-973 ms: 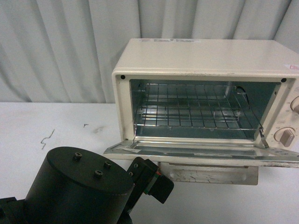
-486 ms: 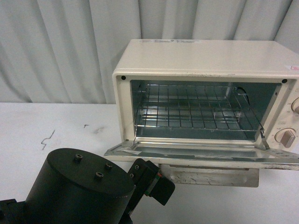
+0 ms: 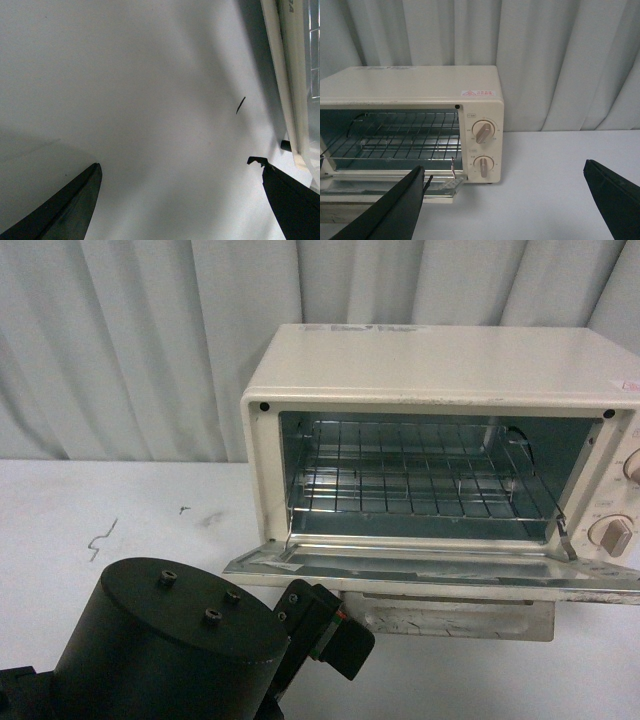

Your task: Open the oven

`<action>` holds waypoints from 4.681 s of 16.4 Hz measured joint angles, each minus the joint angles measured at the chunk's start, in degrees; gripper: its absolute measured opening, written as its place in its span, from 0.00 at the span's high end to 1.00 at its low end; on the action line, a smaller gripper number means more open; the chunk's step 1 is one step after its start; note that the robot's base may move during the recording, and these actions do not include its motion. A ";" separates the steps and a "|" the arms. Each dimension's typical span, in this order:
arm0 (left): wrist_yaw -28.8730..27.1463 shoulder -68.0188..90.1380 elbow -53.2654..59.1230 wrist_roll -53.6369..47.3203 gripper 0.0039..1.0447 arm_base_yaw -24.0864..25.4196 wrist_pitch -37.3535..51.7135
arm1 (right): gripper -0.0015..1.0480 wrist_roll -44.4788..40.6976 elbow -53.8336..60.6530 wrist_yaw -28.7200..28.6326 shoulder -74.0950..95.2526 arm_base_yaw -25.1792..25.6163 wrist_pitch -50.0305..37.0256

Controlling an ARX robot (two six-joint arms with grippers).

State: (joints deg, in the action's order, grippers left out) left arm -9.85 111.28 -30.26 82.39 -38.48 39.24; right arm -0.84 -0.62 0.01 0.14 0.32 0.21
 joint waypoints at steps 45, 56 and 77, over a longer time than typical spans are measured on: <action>9.84 -98.18 29.73 -81.37 0.99 38.40 -26.12 | 0.06 0.00 0.00 0.00 0.00 -0.04 0.00; 9.81 -110.97 29.68 -81.37 0.83 38.42 -39.43 | 0.06 0.00 0.00 0.00 0.00 -0.04 0.00; 9.84 -110.97 29.68 -81.42 0.06 38.42 -39.43 | 0.06 0.00 0.00 0.00 0.07 -0.04 0.02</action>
State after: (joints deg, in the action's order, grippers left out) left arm -0.01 0.32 -0.58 0.97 -0.05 -0.19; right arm -0.84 -0.62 0.01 0.21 0.27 0.23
